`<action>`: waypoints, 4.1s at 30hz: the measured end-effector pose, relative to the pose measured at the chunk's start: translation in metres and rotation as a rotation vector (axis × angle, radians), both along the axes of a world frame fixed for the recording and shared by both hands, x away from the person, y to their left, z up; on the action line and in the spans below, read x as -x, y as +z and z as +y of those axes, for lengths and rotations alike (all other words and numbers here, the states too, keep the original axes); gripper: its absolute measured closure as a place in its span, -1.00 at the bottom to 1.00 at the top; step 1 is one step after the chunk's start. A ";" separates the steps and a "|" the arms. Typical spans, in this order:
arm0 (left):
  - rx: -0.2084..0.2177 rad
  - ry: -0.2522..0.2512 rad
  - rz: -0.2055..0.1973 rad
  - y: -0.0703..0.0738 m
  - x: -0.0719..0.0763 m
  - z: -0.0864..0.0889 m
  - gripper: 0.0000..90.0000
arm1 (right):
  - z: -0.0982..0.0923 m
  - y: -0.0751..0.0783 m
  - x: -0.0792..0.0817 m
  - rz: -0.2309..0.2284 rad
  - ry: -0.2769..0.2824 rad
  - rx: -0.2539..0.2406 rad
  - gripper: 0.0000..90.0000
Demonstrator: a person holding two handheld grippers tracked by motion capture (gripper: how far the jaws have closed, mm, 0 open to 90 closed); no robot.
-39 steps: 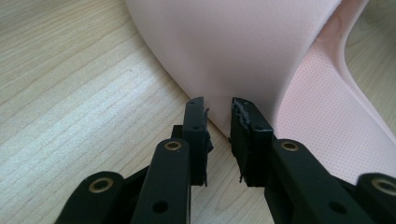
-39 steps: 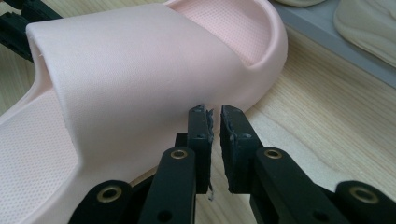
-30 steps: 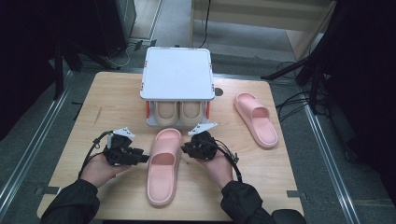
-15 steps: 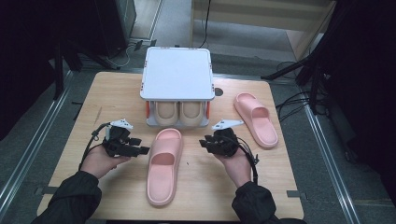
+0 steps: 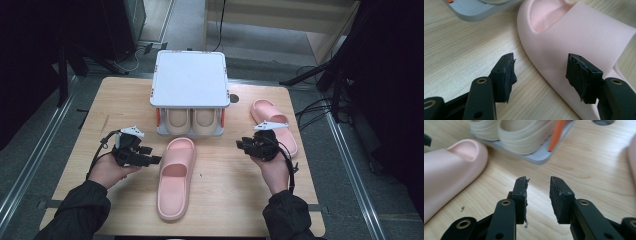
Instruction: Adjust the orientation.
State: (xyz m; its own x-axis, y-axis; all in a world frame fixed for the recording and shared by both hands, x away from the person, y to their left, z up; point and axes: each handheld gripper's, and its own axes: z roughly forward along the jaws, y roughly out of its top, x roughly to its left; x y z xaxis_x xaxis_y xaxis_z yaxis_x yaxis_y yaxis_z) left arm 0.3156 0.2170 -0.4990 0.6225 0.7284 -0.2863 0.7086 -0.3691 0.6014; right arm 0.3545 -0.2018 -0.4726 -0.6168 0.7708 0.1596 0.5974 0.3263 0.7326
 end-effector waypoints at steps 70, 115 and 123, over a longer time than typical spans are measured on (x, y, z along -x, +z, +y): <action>0.013 0.043 -0.027 0.002 0.010 0.016 -0.20 | -0.076 0.022 -0.050 -0.070 -0.245 0.101 0.90; 0.006 -0.002 -0.059 0.006 -0.013 0.005 -0.17 | 0.079 -0.023 0.060 0.021 0.178 0.241 0.87; 0.007 -0.010 -0.074 0.007 -0.012 0.006 -0.14 | 0.087 -0.025 0.063 0.035 0.191 0.227 0.70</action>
